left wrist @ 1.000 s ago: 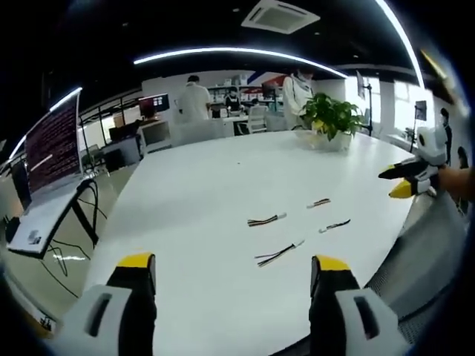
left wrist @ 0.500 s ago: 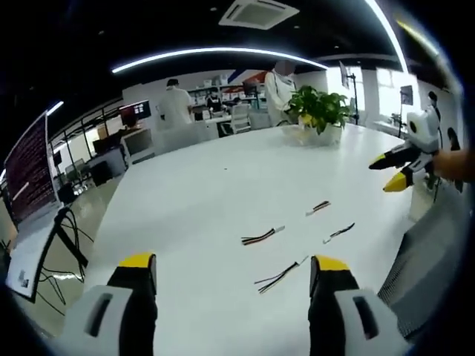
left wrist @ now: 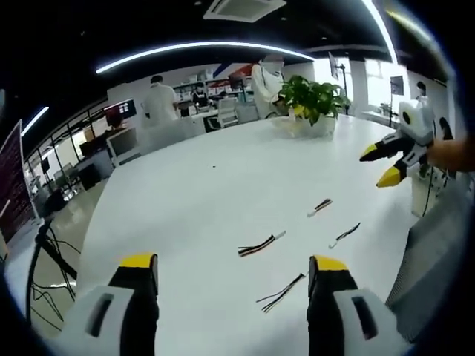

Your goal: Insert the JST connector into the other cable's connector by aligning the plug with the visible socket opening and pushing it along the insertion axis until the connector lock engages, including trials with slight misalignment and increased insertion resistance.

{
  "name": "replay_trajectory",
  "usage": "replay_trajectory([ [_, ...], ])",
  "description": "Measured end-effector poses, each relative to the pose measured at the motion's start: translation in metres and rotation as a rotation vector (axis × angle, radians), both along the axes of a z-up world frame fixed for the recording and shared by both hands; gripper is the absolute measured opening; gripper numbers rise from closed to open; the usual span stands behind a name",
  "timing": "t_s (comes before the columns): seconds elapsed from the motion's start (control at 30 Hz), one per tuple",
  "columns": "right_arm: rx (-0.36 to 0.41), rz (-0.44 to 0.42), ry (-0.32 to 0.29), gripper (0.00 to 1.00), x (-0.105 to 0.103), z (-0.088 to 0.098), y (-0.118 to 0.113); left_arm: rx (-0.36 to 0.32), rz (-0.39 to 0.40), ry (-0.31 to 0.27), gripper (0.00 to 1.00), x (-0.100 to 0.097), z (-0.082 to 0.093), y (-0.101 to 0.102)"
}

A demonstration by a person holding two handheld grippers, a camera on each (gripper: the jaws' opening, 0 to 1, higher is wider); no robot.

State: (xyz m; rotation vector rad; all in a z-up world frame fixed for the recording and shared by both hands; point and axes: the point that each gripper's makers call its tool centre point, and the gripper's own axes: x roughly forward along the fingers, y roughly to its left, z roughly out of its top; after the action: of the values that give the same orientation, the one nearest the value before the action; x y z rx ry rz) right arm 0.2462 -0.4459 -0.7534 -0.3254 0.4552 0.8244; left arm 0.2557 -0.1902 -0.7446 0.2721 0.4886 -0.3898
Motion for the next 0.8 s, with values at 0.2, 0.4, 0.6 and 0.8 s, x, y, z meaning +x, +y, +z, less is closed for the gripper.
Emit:
replay_trajectory([
  [0.2,-0.035,0.020,0.006,0.45,0.014,-0.010,-0.003,0.031,-0.039,0.029,0.82,0.014,-0.012,-0.008],
  [0.4,-0.046,0.043,0.010,0.43,0.024,-0.016,-0.002,0.052,-0.073,0.053,0.80,0.028,-0.024,-0.014],
  [0.6,-0.033,0.087,0.011,0.38,0.038,-0.021,0.004,0.027,-0.113,0.090,0.79,0.040,-0.036,-0.025],
  [0.8,-0.031,0.119,0.017,0.35,0.053,-0.031,0.010,0.040,-0.168,0.092,0.79,0.056,-0.045,-0.036],
])
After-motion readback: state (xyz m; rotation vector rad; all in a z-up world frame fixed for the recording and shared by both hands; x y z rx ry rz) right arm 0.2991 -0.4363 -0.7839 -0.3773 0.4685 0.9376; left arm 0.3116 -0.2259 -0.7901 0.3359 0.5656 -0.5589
